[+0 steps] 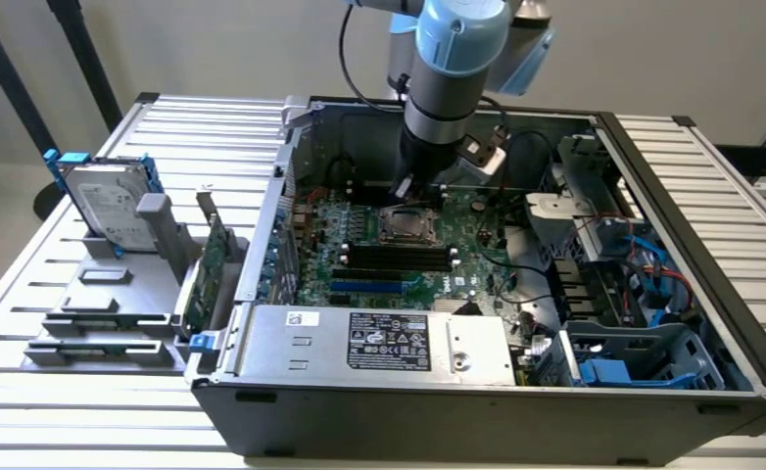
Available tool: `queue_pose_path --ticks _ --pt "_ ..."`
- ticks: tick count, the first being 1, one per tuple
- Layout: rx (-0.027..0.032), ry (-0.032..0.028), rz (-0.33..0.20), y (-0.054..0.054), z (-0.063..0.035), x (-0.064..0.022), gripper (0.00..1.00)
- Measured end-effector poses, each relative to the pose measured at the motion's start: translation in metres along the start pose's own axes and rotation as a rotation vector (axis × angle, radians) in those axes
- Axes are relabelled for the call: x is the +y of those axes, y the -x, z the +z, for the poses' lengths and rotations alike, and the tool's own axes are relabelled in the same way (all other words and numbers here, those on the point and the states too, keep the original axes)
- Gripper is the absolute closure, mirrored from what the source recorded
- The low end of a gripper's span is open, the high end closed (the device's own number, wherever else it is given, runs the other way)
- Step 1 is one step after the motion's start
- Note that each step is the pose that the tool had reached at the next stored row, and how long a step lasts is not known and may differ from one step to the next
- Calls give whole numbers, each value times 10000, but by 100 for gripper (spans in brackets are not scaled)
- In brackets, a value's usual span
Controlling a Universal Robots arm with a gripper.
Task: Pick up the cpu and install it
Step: 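Install the first cpu locking lever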
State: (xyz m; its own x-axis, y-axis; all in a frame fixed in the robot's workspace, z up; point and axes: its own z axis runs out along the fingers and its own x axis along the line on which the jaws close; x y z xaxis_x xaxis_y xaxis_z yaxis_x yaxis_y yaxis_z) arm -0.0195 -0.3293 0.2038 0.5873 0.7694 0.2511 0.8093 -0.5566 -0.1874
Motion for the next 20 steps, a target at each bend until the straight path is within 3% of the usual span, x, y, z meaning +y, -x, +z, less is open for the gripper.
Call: queue_pose_path --ticks 7,15,20 --pt "56 -44 -6 -27 -130 -36 89" --pt "211 -155 -6 -24 -299 -135 89" --pt "311 -228 -7 27 -343 -229 89"
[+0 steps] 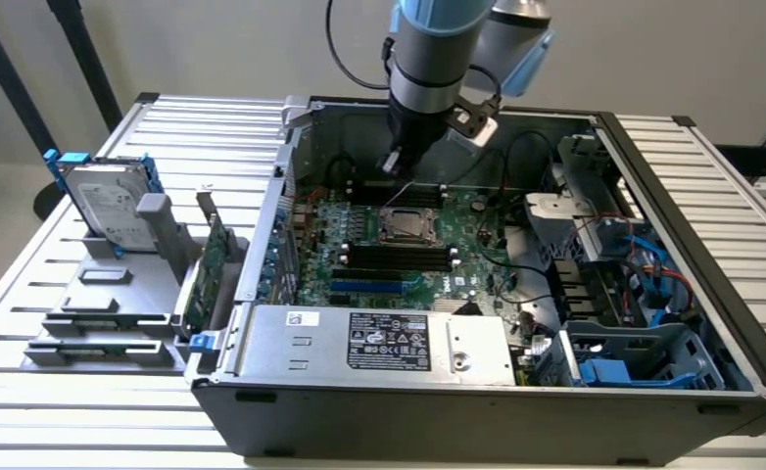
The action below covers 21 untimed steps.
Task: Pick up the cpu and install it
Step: 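Install the first cpu locking lever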
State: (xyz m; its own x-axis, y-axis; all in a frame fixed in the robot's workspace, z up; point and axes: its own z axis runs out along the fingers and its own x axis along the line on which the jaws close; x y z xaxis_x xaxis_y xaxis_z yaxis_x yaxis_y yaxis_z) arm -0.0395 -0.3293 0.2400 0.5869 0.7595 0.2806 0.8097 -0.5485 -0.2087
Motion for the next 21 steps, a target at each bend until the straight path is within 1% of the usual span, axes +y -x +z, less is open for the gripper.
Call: queue_pose_path --ticks 2,3,6,9,12,17,21 --pt "10 -6 0 32 -4 -30 89" --pt "9 -6 1 50 -10 -31 89" --pt "10 -7 0 110 -30 -8 89" --pt "9 -7 0 165 -22 14 89" --pt "8 -8 -7 213 23 2 89" --pt "-7 -30 -75 298 110 -61 89" --pt "-20 -46 -141 333 177 -66 89"
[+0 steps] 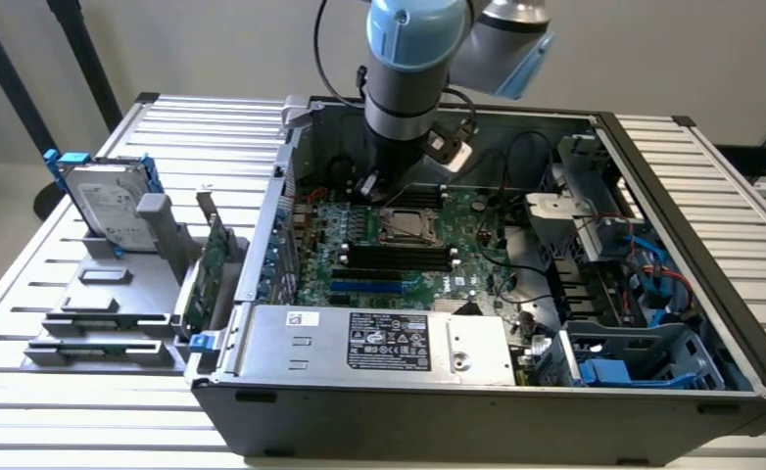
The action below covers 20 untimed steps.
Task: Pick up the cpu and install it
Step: 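Install the first cpu locking lever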
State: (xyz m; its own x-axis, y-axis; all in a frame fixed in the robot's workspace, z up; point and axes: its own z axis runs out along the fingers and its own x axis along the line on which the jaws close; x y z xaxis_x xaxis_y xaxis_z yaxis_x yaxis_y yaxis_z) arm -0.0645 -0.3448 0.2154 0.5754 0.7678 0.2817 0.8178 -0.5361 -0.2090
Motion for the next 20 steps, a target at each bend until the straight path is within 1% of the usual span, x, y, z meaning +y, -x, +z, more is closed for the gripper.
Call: queue_pose_path --ticks 7,12,16,17,20 --pt "4 9 -34 3 131 2 89" --pt "6 10 -36 -16 179 -10 89" --pt "-14 22 -34 -23 181 -6 89" --pt "-19 23 -33 -26 169 -9 89" --pt "-16 23 -35 -45 84 -39 89"
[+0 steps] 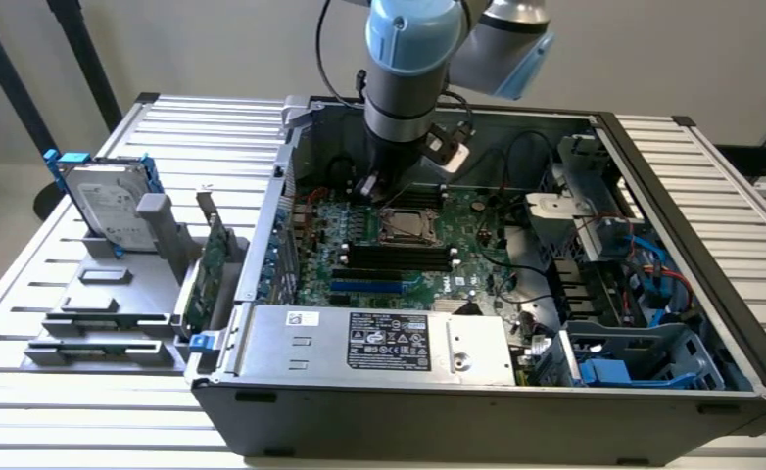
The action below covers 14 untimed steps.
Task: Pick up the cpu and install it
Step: 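Install the first cpu locking lever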
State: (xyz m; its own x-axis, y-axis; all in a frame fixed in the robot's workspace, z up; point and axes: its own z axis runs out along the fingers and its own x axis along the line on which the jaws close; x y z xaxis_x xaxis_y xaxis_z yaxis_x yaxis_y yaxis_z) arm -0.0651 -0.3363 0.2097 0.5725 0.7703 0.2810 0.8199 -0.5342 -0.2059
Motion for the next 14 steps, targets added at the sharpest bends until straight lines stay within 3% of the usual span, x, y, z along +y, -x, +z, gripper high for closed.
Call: queue_pose_path --ticks 2,6,14 --pt "2 0 0 -7 -47 -21 89" --pt "5 5 -4 -4 -50 -23 89" --pt "20 104 -36 24 25 -3 89"
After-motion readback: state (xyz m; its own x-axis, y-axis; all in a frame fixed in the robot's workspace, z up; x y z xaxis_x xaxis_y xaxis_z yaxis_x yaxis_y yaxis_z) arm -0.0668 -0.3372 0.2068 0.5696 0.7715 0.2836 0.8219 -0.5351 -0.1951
